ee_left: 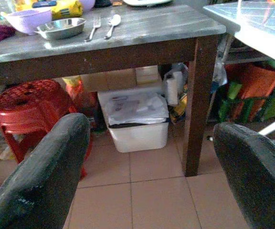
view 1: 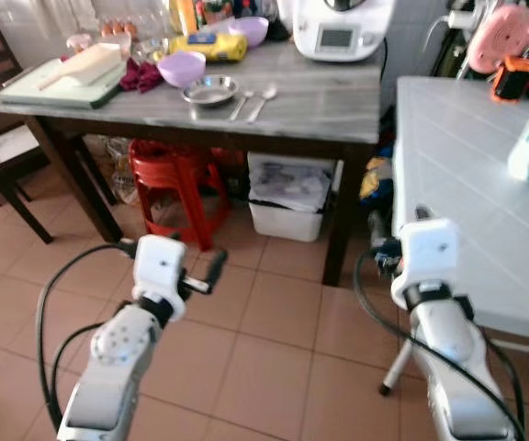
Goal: Setting the table
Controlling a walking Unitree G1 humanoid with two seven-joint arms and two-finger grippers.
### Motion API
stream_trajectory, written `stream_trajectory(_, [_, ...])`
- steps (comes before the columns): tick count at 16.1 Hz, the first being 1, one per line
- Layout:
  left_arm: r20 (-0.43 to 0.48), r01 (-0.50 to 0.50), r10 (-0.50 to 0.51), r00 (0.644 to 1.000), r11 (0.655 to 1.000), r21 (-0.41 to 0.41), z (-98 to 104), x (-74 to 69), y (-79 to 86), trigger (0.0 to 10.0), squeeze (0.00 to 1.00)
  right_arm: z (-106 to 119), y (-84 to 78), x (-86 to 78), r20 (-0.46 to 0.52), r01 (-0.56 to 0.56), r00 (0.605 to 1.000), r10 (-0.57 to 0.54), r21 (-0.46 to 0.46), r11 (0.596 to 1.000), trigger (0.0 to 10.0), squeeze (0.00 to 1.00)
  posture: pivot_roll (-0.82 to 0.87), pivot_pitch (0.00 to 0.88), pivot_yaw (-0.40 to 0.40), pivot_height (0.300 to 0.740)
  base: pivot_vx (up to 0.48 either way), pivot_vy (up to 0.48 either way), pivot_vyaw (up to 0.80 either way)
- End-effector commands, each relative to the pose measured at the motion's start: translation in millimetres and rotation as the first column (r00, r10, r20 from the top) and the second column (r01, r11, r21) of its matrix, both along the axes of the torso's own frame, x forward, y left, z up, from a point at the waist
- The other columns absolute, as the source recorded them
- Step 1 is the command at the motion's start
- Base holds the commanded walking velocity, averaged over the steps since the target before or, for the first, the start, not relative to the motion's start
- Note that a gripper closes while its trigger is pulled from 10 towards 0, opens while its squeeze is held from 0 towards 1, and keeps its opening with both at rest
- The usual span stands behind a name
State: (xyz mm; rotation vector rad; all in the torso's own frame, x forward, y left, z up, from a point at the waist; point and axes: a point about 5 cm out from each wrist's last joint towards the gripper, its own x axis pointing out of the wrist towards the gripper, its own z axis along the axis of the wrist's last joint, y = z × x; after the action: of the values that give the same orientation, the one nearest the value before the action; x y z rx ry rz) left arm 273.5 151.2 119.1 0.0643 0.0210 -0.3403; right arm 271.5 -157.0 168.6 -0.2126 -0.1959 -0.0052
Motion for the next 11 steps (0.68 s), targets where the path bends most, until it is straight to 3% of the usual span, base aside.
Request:
stream_trajectory(1, [0.002, 0.024, -0.024, 1.0, 1.0, -0.009, 1.3, 0.2, -5.3, 10.0, 0.0, 5.1, -4.1, -0.2, 0.011, -0.002, 1.0, 0.001, 0.055, 0.998, 10.0, 0.0, -0.05, 0.079, 0.087, 0.74, 0.0, -0.349, 0.0])
stream_trajectory(4, [0.001, 0.028, -0.028, 1.0, 1.0, -0.013, 1.6, 0.5, -6.8, 10.0, 0.0, 2.4, 1.2, 2.4, -0.035, -0.023, 0.999, 0.032, 0.236, 0.972, 10.0, 0.0, -0.05, 0.08, 0.088, 0.74, 0.0, -0.345, 0.0])
stream_trajectory(7, [0.017, 0.01, -0.009, 1.0, 1.0, -0.012, 3.5, 0.9, -4.8, 10.0, 0.0, -7.3, 3.8, 0.8, -0.101, -0.035, 0.993, 0.06, 0.233, 0.972, 10.0, 0.0, -0.05, 0.082, 0.089, 0.74, 0.0, -0.341, 0.0])
stream_trajectory(11, [0.073, -0.095, 0.098, 0.993, 0.995, -0.044, 13.3, 2.5, 1.6, 10.0, 0.0, -13.3, 0.5, -6.0, -0.063, -0.026, 0.997, 0.045, 0.28, 0.96, 10.0, 0.0, -0.06, 0.092, 0.087, 0.74, 0.0, -0.224, 0.0])
